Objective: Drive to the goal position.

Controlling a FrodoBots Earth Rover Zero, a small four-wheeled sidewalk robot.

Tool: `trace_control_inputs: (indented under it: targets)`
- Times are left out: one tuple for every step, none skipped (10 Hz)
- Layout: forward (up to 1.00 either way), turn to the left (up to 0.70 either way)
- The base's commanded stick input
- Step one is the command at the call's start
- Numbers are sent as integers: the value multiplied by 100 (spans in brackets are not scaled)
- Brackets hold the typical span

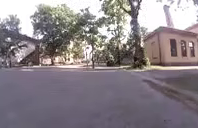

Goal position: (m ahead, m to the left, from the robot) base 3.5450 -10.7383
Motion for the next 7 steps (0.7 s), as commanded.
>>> trace_control_inputs:
  targets:
    - [44,2]
    - [44,2]
    - [44,2]
    - [44,2]
    - [44,2]
    - [44,2]
    - [44,2]
